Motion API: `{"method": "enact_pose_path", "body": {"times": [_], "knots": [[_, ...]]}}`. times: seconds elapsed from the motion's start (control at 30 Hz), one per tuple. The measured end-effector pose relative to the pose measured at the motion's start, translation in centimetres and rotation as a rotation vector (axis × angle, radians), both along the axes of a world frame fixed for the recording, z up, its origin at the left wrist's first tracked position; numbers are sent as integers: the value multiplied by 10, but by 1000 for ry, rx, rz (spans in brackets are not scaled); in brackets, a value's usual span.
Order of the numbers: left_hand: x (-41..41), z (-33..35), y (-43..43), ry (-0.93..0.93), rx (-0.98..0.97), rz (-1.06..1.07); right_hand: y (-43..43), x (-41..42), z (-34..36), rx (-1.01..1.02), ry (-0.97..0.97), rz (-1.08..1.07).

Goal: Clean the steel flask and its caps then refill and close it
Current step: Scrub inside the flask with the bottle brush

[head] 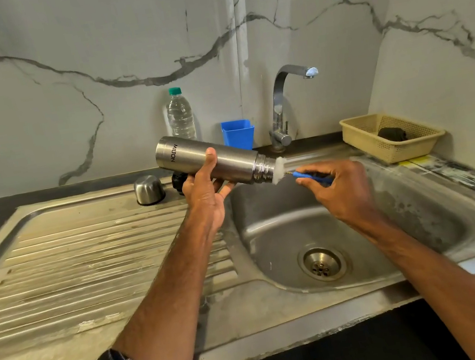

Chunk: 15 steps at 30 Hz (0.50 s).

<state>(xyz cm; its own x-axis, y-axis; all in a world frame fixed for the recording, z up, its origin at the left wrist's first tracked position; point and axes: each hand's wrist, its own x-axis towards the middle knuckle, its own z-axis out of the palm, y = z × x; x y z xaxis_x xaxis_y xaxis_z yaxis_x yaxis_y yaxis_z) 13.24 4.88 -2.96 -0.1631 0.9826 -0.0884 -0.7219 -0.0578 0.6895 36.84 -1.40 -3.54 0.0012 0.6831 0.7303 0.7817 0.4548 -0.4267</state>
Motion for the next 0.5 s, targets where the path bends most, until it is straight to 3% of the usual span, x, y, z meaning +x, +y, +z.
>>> {"method": "enact_pose_path", "body": {"times": [0.17,0.3,0.4,0.5], "knots": [[-1,0,-1,50,49,-42,-1,-2,2,-217,-111,-13],[-2,0,-1,96,65,-67,-4,-1,-1,-405,-35,106],[-4,-2,1,96,62,-56,-5,-2,3,-392,111,185],[-4,-3,1,100,60,-55,-2,-1,1,-263,45,150]]}}
